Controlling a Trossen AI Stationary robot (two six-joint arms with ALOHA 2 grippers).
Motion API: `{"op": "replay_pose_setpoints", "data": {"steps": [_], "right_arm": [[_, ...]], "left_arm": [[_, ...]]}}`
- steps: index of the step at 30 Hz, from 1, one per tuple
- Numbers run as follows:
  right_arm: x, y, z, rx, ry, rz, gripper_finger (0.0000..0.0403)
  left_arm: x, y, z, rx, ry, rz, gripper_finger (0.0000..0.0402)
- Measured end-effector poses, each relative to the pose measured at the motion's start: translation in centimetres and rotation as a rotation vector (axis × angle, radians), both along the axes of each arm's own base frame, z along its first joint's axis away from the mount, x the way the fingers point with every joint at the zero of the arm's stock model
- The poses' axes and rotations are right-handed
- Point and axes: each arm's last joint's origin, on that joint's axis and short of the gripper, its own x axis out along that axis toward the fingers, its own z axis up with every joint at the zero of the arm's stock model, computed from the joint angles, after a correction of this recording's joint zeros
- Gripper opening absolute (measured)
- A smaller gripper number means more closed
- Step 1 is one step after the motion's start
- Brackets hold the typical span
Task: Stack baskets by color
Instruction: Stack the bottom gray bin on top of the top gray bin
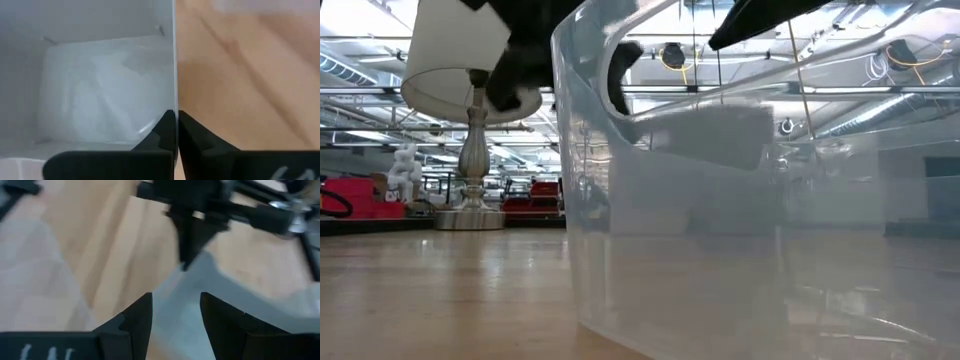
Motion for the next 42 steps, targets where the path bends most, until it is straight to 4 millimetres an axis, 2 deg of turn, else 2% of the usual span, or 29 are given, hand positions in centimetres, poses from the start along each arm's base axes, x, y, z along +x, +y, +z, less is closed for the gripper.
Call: {"op": "replay_pose_setpoints", "data": {"steps": [5, 9, 14, 19, 24, 35, 42], "right_arm": [[-0.2, 0.8, 1.6, -0.082, -0.058, -0.072, 0.0164], [-0.4, 1.6, 3.1, -0.152, -0.081, -0.157, 0.0171], [0.3, 2.7, 4.2, -0.282, -0.031, -0.262, 0.0173], [1.0, 3.0, 3.2, -0.436, 0.046, -0.282, 0.0163], [1.3, 2.6, 2.8, -0.520, 0.066, -0.300, 0.0152], [1.7, 1.1, 2.1, -0.506, 0.137, -0.287, 0.0127], [1.9, 0.0, 1.2, -0.529, 0.176, -0.300, 0.0076]], "left_arm": [[1.4, -0.7, 3.7, -0.021, -0.110, 0.098, 0.0005], [1.9, -0.3, 6.9, 0.013, -0.143, 0.204, 0.0005], [2.2, 0.7, 9.1, 0.043, -0.185, 0.322, 0.0004], [2.2, 1.4, 9.3, 0.081, -0.187, 0.354, 0.0003], [1.8, 1.1, 9.0, 0.089, -0.145, 0.361, 0.0004], [1.6, 0.5, 8.9, 0.107, -0.136, 0.330, 0.0005], [1.5, -0.1, 8.9, 0.126, -0.132, 0.300, 0.0004]]}}
